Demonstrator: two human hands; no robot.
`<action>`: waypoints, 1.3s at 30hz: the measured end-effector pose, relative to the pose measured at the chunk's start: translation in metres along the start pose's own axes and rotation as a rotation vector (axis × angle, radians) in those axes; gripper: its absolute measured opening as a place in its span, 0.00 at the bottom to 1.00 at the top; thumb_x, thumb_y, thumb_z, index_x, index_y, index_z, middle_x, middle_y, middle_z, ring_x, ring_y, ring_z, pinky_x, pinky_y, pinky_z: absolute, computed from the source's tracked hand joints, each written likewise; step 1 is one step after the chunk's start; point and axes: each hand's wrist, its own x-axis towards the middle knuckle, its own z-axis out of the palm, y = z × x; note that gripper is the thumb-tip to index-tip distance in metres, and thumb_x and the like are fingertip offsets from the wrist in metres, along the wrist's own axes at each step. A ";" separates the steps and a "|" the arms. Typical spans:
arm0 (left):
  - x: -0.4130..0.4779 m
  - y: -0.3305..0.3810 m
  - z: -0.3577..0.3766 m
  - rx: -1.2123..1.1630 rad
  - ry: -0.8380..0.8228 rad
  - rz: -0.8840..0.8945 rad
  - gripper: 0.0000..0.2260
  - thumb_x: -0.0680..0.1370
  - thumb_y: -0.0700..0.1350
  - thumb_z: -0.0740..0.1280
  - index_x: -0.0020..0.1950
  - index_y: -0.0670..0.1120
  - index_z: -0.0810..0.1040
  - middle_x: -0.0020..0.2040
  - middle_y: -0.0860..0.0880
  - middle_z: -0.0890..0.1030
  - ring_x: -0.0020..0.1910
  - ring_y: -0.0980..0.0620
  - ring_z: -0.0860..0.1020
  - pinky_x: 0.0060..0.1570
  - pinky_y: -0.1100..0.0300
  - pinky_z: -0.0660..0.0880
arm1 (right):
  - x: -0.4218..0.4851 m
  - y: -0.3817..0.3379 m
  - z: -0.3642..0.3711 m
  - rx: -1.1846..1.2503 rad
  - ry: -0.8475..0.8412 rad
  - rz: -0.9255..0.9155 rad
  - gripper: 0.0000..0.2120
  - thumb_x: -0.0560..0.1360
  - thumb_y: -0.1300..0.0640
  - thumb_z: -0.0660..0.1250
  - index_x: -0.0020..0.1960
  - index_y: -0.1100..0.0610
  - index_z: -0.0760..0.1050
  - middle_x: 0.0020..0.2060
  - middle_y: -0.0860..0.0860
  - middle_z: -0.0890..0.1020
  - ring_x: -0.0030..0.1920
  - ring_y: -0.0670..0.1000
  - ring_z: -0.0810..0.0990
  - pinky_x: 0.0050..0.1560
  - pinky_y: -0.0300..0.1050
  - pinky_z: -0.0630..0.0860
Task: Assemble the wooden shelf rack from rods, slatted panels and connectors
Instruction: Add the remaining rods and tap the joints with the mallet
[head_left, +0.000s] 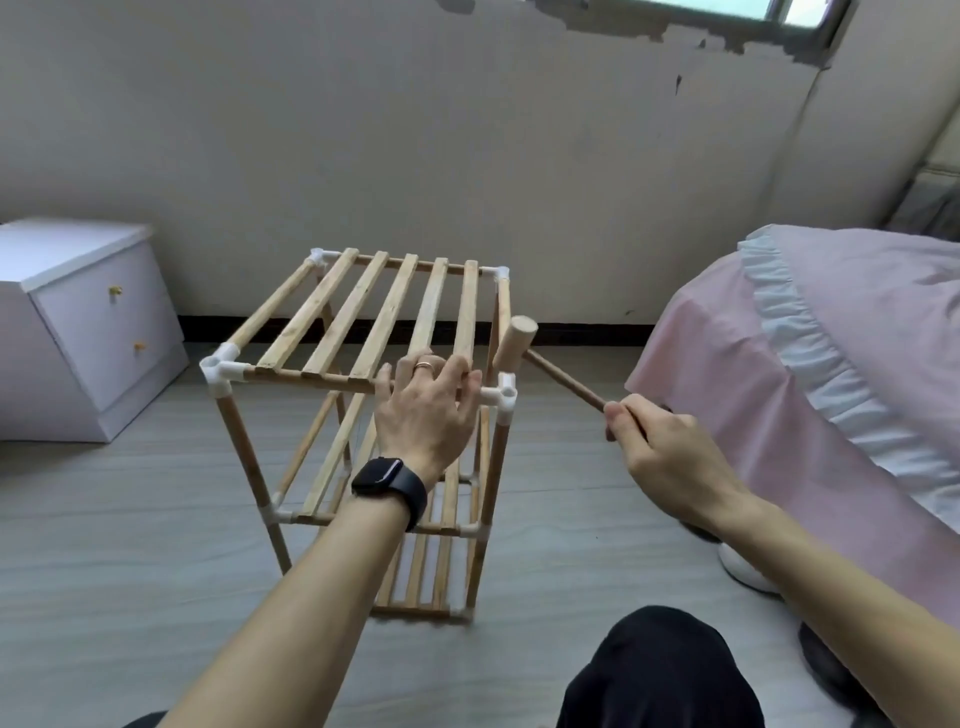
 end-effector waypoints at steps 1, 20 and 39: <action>0.002 0.001 -0.006 0.029 -0.004 -0.008 0.13 0.83 0.58 0.51 0.59 0.56 0.72 0.63 0.50 0.77 0.70 0.47 0.67 0.69 0.42 0.64 | 0.004 -0.001 0.004 0.088 0.030 0.024 0.17 0.85 0.45 0.55 0.41 0.50 0.73 0.26 0.45 0.78 0.26 0.47 0.74 0.27 0.41 0.67; 0.018 -0.079 -0.118 0.476 -0.252 -0.124 0.17 0.81 0.53 0.56 0.69 0.51 0.71 0.70 0.47 0.73 0.66 0.46 0.72 0.63 0.46 0.70 | 0.079 -0.053 0.057 0.369 -0.066 0.074 0.15 0.84 0.48 0.59 0.43 0.49 0.80 0.31 0.50 0.77 0.31 0.50 0.75 0.34 0.47 0.70; 0.011 -0.068 -0.003 0.331 0.102 0.015 0.26 0.83 0.56 0.47 0.79 0.49 0.64 0.77 0.50 0.68 0.78 0.49 0.62 0.77 0.45 0.44 | 0.106 -0.079 0.010 -0.144 -0.190 -0.166 0.18 0.84 0.43 0.55 0.44 0.49 0.77 0.32 0.47 0.78 0.35 0.51 0.76 0.37 0.46 0.70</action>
